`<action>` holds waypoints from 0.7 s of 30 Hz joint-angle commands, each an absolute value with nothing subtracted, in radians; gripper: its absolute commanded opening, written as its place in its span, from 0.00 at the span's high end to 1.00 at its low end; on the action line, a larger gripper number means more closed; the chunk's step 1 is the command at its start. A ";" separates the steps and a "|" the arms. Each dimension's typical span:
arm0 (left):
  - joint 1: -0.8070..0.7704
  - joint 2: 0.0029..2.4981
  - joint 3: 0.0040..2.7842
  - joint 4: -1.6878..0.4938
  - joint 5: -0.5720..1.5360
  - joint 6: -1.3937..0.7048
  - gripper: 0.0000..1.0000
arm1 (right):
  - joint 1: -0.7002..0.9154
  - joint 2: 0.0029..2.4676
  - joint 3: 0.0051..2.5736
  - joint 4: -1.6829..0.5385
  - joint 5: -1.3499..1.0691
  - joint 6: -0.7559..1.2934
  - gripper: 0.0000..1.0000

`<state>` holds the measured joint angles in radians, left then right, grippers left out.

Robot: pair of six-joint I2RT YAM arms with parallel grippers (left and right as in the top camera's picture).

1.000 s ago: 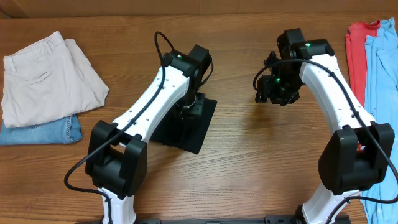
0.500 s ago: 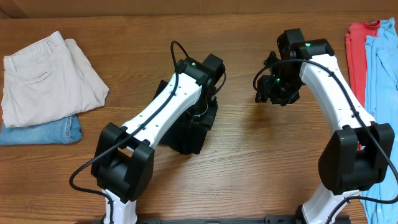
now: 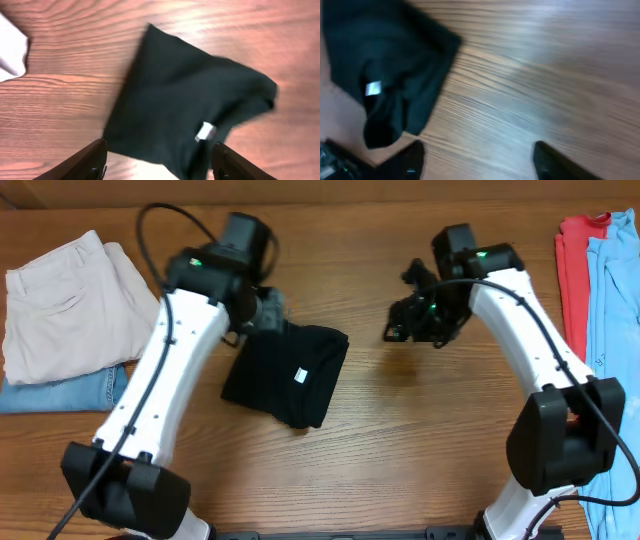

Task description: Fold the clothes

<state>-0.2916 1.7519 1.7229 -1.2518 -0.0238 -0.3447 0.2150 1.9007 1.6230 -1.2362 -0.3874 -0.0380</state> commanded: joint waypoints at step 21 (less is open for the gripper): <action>-0.244 2.115 1.729 -1.255 0.035 -0.307 0.31 | 0.455 2.052 1.609 -0.877 -0.598 0.075 0.47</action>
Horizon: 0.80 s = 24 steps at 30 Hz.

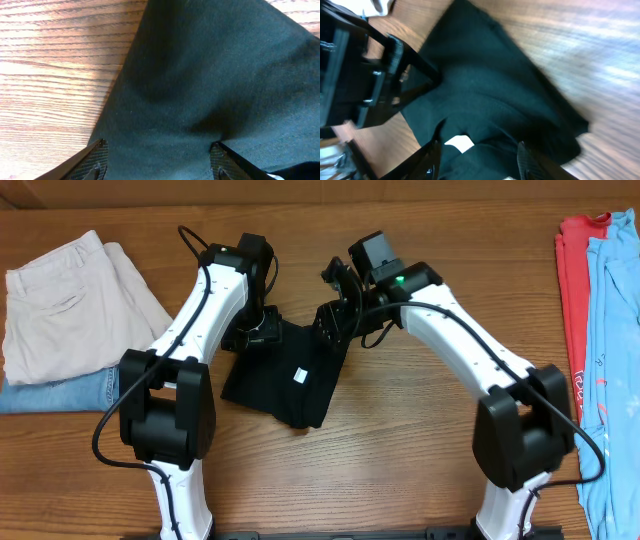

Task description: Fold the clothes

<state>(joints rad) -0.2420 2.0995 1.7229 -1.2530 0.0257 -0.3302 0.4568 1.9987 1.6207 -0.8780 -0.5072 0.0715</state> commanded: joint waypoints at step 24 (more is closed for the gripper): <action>-0.272 2.115 1.728 -1.315 0.060 -0.307 0.29 | 0.445 2.150 1.603 -0.986 -0.179 0.076 0.46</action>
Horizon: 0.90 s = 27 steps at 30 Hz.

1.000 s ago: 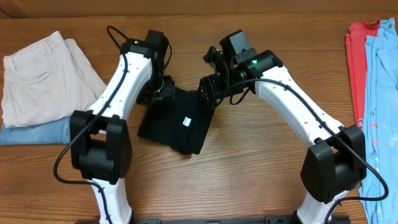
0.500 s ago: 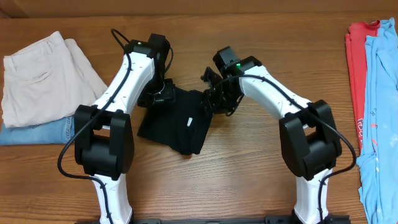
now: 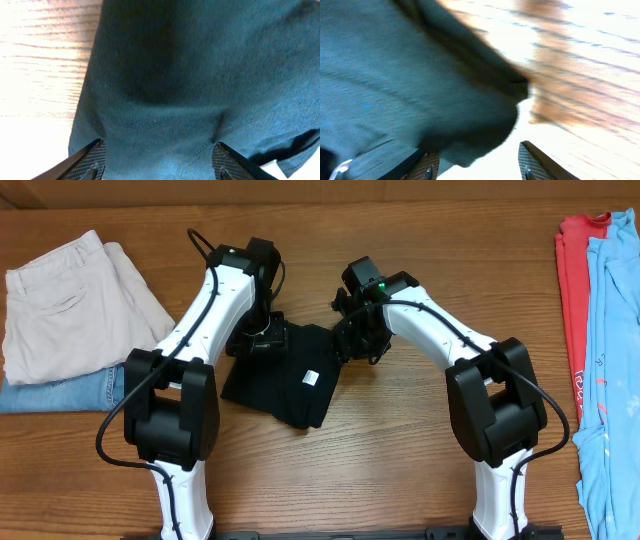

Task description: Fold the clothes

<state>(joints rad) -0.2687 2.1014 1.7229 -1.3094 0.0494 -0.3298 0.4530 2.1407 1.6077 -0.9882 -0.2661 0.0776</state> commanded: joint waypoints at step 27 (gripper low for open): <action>-0.272 2.115 1.715 -1.296 0.060 -0.311 0.22 | 0.572 1.933 1.581 -1.129 -0.548 0.055 0.41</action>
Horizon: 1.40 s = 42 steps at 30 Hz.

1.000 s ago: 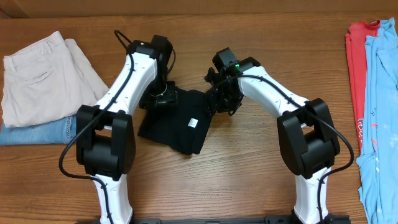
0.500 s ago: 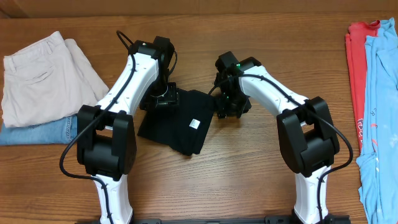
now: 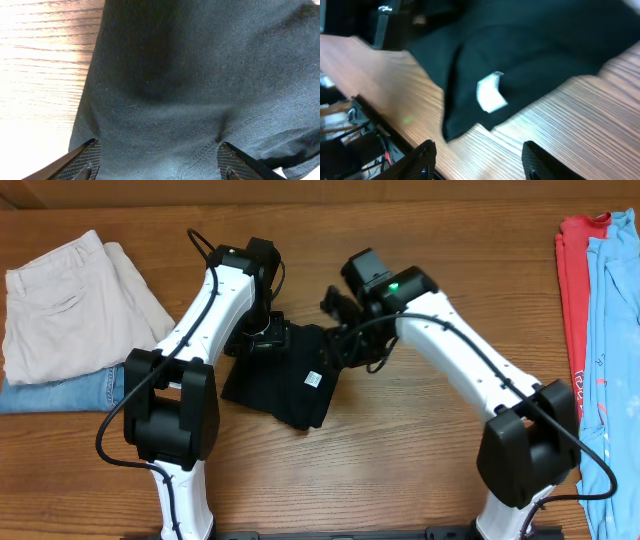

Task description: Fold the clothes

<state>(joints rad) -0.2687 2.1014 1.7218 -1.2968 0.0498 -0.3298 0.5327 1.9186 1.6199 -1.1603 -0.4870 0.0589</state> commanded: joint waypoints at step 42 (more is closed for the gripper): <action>-0.258 2.110 1.720 -1.325 0.060 -0.313 0.30 | 0.566 1.826 1.353 -0.879 -0.038 0.226 0.43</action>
